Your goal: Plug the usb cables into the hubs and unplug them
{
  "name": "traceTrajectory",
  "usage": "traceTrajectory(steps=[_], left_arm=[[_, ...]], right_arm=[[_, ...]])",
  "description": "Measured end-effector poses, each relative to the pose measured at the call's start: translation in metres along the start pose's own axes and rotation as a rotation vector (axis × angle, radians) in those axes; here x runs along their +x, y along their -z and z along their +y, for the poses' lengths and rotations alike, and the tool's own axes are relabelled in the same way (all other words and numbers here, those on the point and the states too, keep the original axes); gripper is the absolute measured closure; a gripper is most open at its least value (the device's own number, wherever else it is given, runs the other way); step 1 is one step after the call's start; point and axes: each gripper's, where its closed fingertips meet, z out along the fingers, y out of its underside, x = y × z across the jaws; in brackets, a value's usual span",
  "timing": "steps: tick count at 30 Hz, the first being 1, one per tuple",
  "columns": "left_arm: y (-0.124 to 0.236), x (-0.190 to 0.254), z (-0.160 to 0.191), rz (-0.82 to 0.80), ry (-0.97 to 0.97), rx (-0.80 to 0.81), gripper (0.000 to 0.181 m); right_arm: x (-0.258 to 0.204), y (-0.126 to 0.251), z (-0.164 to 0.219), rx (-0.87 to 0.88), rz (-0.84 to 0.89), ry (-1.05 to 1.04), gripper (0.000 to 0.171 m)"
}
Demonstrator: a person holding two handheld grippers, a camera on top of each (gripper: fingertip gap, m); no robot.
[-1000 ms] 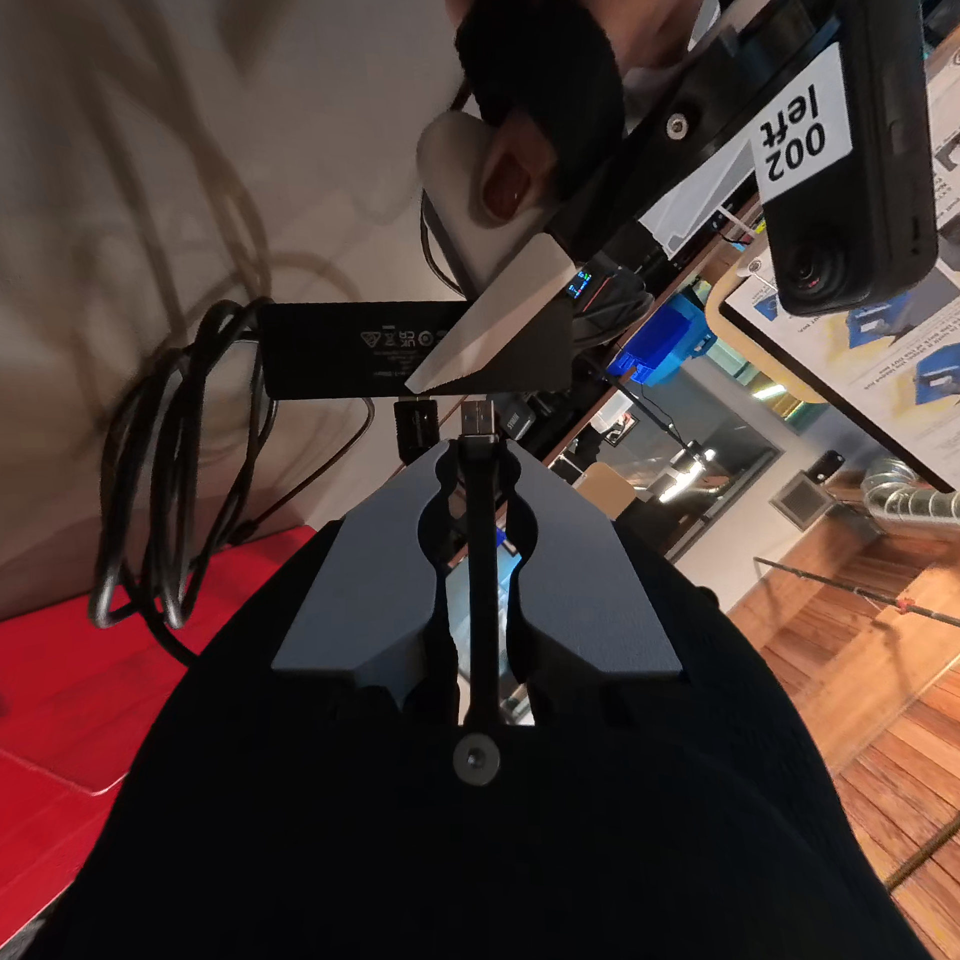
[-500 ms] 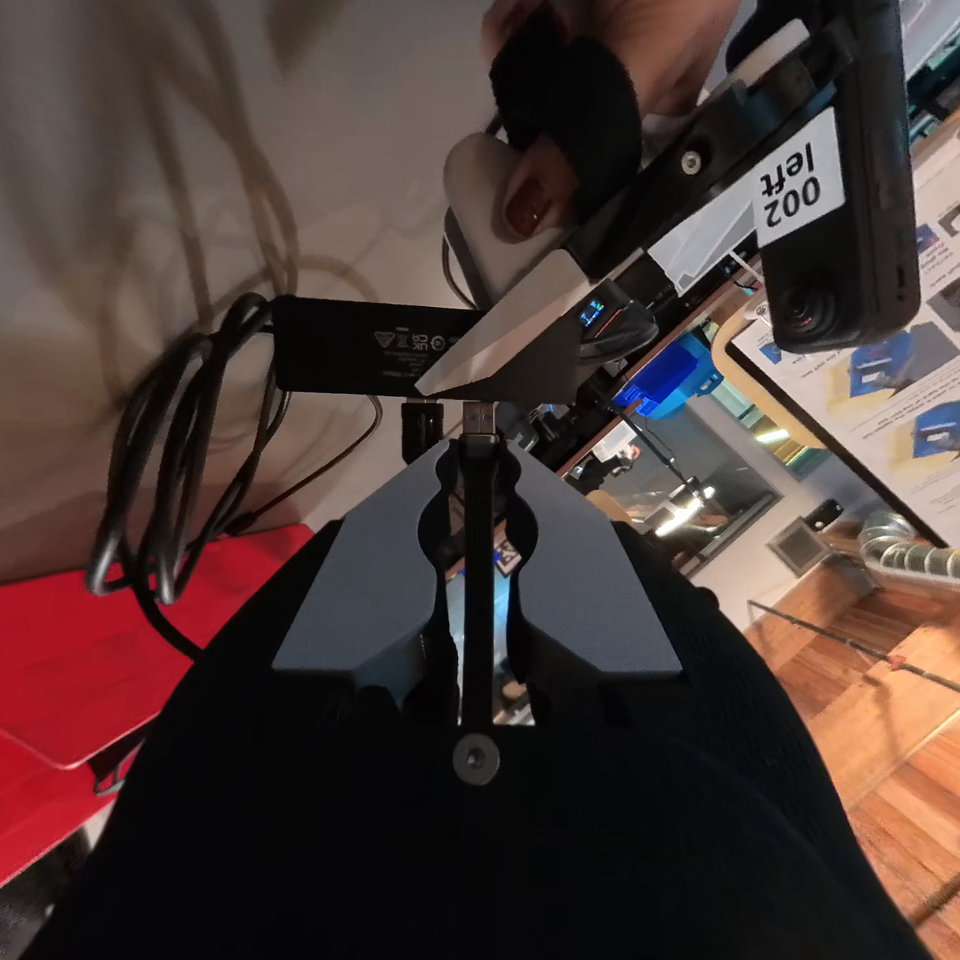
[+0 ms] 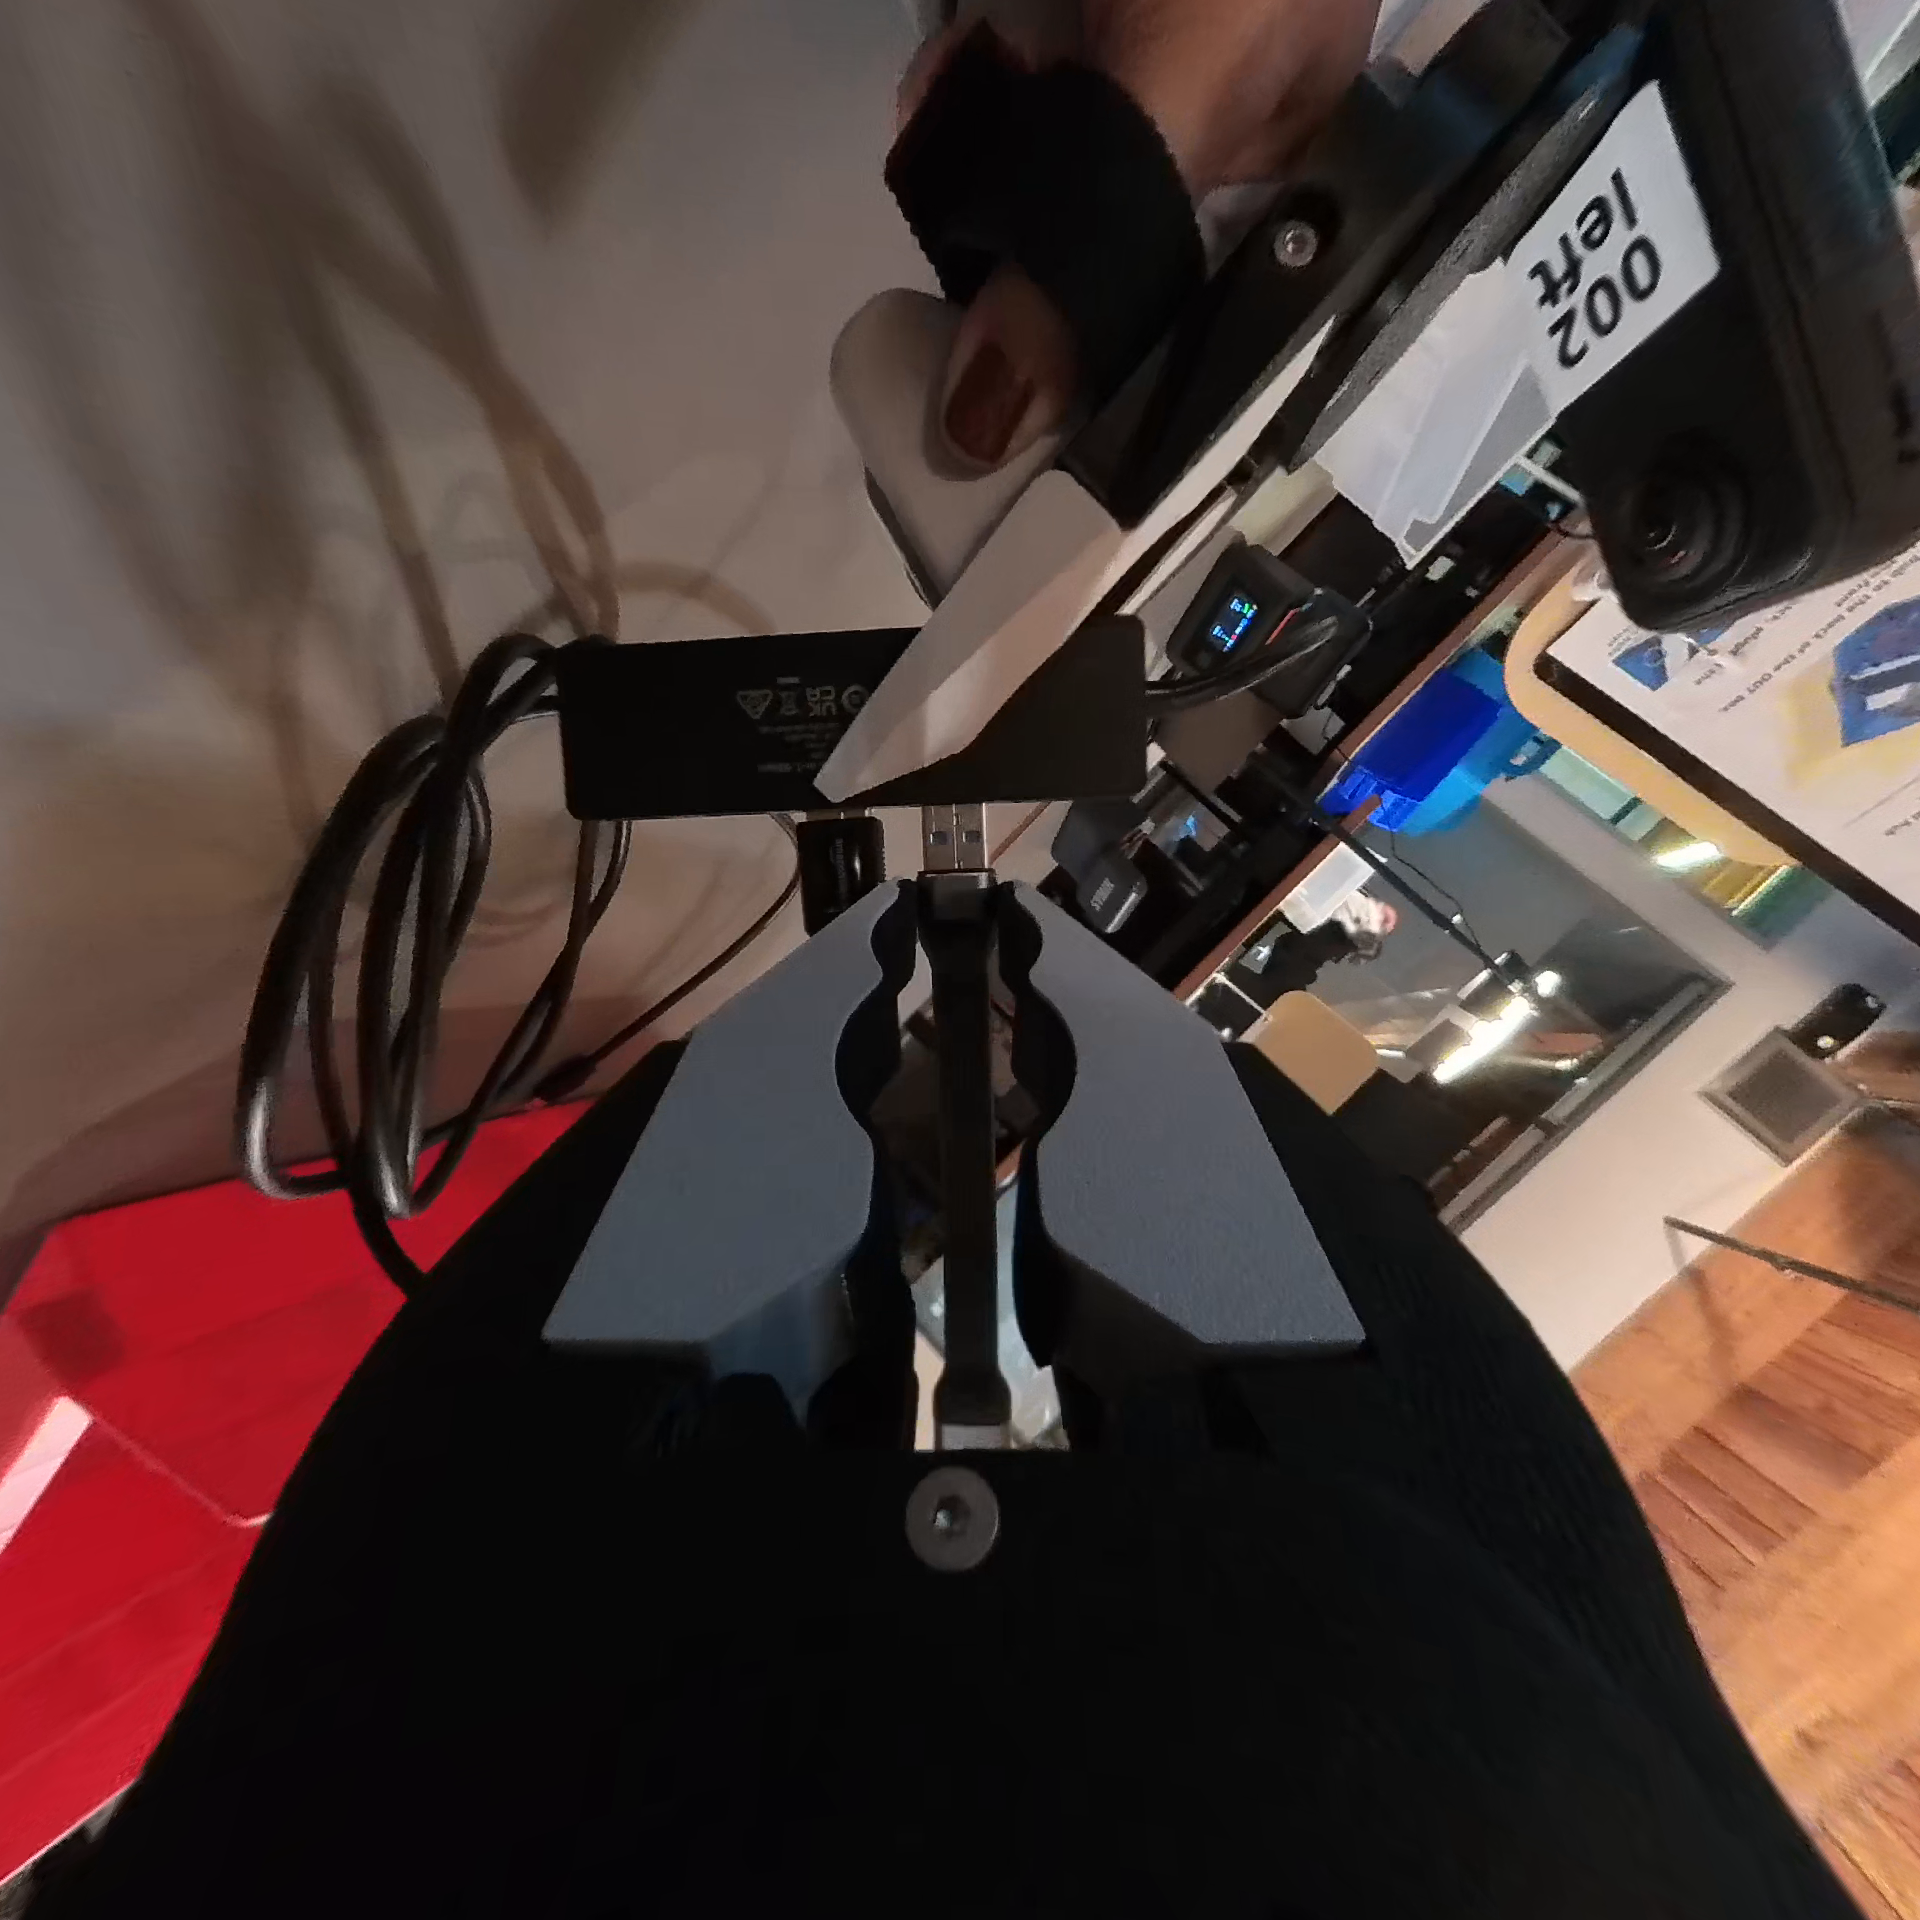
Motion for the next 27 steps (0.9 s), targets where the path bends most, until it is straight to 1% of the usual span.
traceTrajectory(steps=[7,10,15,21,27], left_arm=[[0.0018,0.0027,-0.0053,0.01,-0.026,0.039,0.173],[0.0018,0.0057,-0.006,0.023,-0.044,0.046,0.173],[-0.0004,0.0099,-0.0023,0.023,-0.095,0.023,0.173],[0.0004,0.0095,-0.0028,0.008,-0.122,0.026,0.173],[0.0002,0.008,-0.0025,0.006,-0.107,0.025,0.173]], right_arm=[[0.0051,0.0038,-0.0004,-0.051,0.052,0.108,0.158],[0.0055,0.0067,-0.0019,-0.043,0.053,0.125,0.158],[0.0004,0.0096,-0.0043,-0.019,0.013,0.058,0.157],[0.0031,0.0076,-0.0038,-0.067,0.059,-0.015,0.157],[0.0023,0.008,-0.0041,-0.099,0.099,0.079,0.158]])
